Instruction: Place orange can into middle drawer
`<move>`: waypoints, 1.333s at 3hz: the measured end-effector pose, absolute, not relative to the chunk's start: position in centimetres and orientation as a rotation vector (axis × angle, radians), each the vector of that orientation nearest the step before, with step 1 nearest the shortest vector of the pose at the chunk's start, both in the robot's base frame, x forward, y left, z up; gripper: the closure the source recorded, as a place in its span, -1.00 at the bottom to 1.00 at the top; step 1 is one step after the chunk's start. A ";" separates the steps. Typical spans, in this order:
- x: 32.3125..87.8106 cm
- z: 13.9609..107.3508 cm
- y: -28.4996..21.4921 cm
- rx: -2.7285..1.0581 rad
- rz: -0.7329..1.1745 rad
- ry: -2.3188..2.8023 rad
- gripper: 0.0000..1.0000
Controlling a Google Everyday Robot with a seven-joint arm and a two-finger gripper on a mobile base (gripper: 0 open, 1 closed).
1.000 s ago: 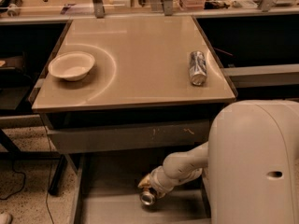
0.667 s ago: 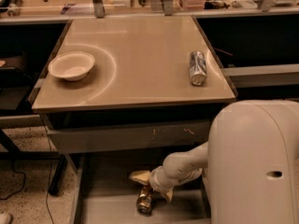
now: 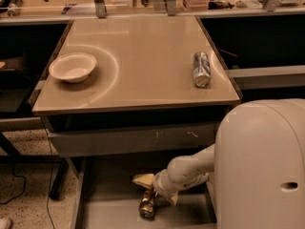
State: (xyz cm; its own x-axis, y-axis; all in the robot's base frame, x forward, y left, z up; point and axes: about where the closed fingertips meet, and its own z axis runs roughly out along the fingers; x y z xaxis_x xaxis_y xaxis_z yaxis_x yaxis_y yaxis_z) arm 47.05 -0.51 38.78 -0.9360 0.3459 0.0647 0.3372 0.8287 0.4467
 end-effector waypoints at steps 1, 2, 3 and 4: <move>46.9 42.1 -1.8 0.590 0.632 2.932 -1.00; 47.0 46.6 -4.7 0.702 0.517 2.832 -1.00; 45.7 50.4 -8.3 0.806 0.442 2.748 -1.00; 42.6 51.0 -12.0 0.848 0.345 2.730 -1.00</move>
Offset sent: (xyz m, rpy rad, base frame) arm -0.0563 -0.0505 0.1533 -0.3208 -0.1605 -0.0793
